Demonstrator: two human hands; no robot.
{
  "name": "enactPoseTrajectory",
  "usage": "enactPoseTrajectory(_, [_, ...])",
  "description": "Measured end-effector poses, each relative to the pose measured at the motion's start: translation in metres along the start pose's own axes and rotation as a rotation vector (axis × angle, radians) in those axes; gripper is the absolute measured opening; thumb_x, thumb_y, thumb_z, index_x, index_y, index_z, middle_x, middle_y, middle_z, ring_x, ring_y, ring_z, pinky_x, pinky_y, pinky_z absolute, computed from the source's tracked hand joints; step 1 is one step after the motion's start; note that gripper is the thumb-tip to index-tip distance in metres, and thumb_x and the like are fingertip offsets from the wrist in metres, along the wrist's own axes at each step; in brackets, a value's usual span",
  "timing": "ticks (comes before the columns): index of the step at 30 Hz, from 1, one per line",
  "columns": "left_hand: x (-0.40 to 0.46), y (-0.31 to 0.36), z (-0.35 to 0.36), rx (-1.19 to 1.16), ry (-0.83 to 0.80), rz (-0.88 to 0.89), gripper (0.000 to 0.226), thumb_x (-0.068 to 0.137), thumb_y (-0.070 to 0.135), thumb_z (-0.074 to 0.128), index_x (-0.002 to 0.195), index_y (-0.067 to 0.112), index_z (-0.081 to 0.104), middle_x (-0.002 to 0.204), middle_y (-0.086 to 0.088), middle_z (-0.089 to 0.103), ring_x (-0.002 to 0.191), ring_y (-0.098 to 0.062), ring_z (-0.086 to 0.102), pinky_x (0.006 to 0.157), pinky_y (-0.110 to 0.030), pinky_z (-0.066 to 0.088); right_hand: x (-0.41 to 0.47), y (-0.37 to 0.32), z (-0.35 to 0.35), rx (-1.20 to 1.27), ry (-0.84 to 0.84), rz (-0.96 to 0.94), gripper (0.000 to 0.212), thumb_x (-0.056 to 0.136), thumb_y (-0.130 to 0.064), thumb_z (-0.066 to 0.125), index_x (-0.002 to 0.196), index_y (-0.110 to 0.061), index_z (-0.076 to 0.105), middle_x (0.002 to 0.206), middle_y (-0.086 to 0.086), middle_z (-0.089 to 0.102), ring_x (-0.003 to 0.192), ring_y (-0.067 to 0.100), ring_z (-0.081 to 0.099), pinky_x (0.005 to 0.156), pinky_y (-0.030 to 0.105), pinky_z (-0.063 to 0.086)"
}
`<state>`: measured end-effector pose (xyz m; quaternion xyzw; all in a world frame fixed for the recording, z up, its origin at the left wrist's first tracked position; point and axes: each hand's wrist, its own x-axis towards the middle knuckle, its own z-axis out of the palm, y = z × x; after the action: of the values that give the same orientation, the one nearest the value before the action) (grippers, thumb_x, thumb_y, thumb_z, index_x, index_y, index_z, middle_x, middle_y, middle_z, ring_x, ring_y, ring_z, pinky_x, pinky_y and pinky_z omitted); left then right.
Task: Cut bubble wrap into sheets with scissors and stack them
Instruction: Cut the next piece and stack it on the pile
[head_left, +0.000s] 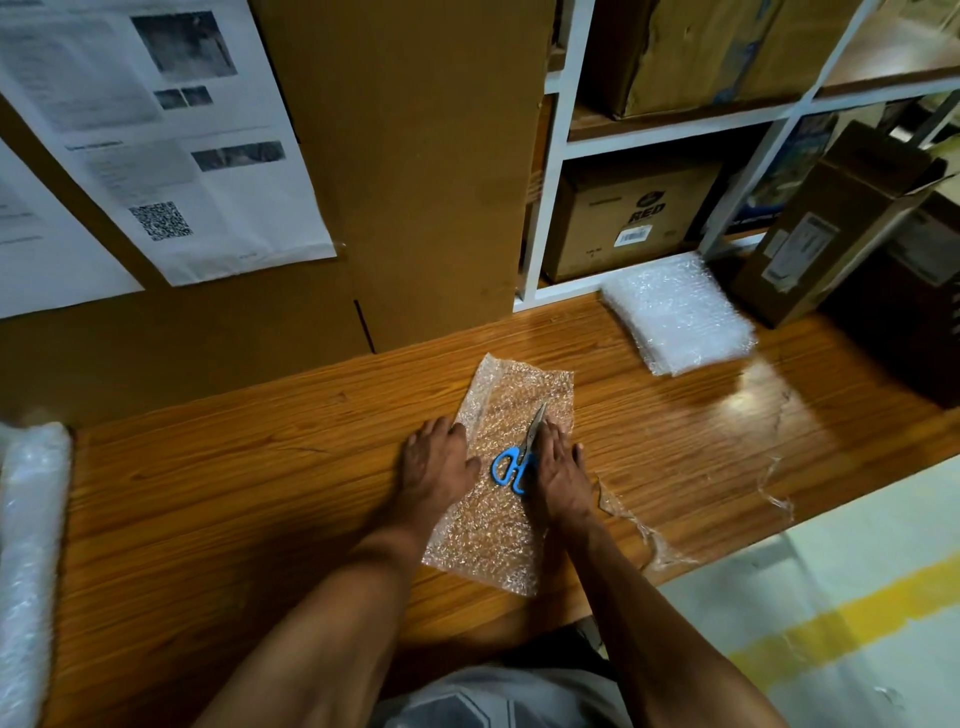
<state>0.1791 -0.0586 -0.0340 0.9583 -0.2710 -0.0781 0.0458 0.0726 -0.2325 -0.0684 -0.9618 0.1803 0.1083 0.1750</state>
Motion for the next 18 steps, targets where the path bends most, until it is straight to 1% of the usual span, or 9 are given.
enactPoseTrajectory(2, [0.002,0.002,0.004,-0.031,0.009,-0.042,0.034,0.099,0.042,0.058,0.124,0.019,0.061,0.132,-0.003,0.059,0.121,-0.022,0.053,0.106,-0.042,0.045,-0.002,0.004,0.005,0.012,0.020,0.010,0.085,0.108,-0.033,0.045,0.165,-0.005,-0.012,0.175,0.014,-0.006,0.161,0.027,-0.009,0.126,0.045,-0.012])
enactPoseTrajectory(4, [0.004,0.000,0.004,-0.116,0.001,-0.099,0.024,0.100,0.033,0.056,0.119,0.020,0.063,0.124,-0.001,0.063,0.115,-0.021,0.055,0.102,-0.040,0.048,0.000,0.008,0.005,0.001,0.004,0.018,0.085,0.107,-0.033,0.045,0.165,-0.005,-0.011,0.175,0.012,-0.006,0.162,0.026,-0.009,0.124,0.045,-0.014])
enactPoseTrajectory(7, [0.010,-0.011,-0.003,-0.313,-0.016,-0.353,0.013,0.099,0.036,0.060,0.105,0.025,0.066,0.105,0.003,0.067,0.092,-0.019,0.064,0.082,-0.038,0.059,0.005,0.013,0.001,-0.037,-0.028,0.026,0.095,0.103,-0.032,0.053,0.164,-0.006,-0.014,0.175,0.011,-0.008,0.161,0.025,-0.011,0.122,0.047,-0.015])
enactPoseTrajectory(10, [0.018,-0.036,-0.007,-0.473,-0.084,-0.594,0.018,0.100,0.035,0.060,0.104,0.018,0.067,0.090,-0.001,0.068,0.076,-0.022,0.067,0.064,-0.031,0.057,0.009,0.016,-0.009,-0.061,-0.078,0.034,0.102,0.102,-0.032,0.060,0.163,-0.006,-0.017,0.174,0.011,-0.012,0.160,0.027,-0.014,0.123,0.050,-0.015])
enactPoseTrajectory(12, [0.019,-0.052,-0.009,-0.485,-0.150,-0.676,0.024,0.100,0.035,0.062,0.111,0.014,0.066,0.095,-0.005,0.069,0.078,-0.023,0.067,0.060,-0.031,0.053,0.011,0.016,-0.017,-0.086,-0.113,0.028,0.104,0.101,-0.031,0.064,0.164,-0.008,-0.017,0.174,0.010,-0.015,0.160,0.029,-0.016,0.125,0.053,-0.012])
enactPoseTrajectory(14, [0.019,-0.062,-0.009,-0.469,-0.189,-0.704,0.026,0.100,0.033,0.064,0.114,0.012,0.067,0.104,-0.008,0.070,0.080,-0.023,0.064,0.054,-0.030,0.046,0.013,0.015,-0.024,-0.088,-0.125,0.027,0.106,0.100,-0.026,0.067,0.165,-0.010,-0.014,0.174,0.008,-0.016,0.160,0.030,-0.016,0.128,0.057,-0.008])
enactPoseTrajectory(15, [0.018,-0.062,-0.009,-0.460,-0.178,-0.704,0.025,0.100,0.032,0.063,0.114,0.011,0.067,0.103,-0.008,0.070,0.077,-0.022,0.063,0.052,-0.030,0.043,0.014,0.014,-0.025,-0.091,-0.122,0.026,0.107,0.099,-0.023,0.069,0.165,-0.010,-0.013,0.174,0.008,-0.015,0.160,0.030,-0.016,0.128,0.058,-0.006])
enactPoseTrajectory(17, [0.015,-0.056,-0.011,-0.457,-0.062,-0.681,0.021,0.101,0.031,0.060,0.115,0.015,0.061,0.102,-0.005,0.067,0.077,-0.021,0.062,0.056,-0.030,0.050,0.016,0.012,-0.028,-0.085,-0.123,0.034,0.108,0.097,-0.018,0.071,0.165,-0.010,-0.013,0.174,0.008,-0.013,0.160,0.031,-0.015,0.129,0.058,-0.005])
enactPoseTrajectory(18, [0.011,-0.051,-0.012,-0.460,0.020,-0.630,0.018,0.101,0.030,0.058,0.117,0.020,0.056,0.109,-0.003,0.064,0.084,-0.021,0.062,0.063,-0.033,0.055,0.016,0.010,-0.028,-0.078,-0.117,0.040,0.107,0.097,-0.016,0.070,0.165,-0.010,-0.012,0.174,0.010,-0.012,0.160,0.031,-0.014,0.129,0.057,-0.005])
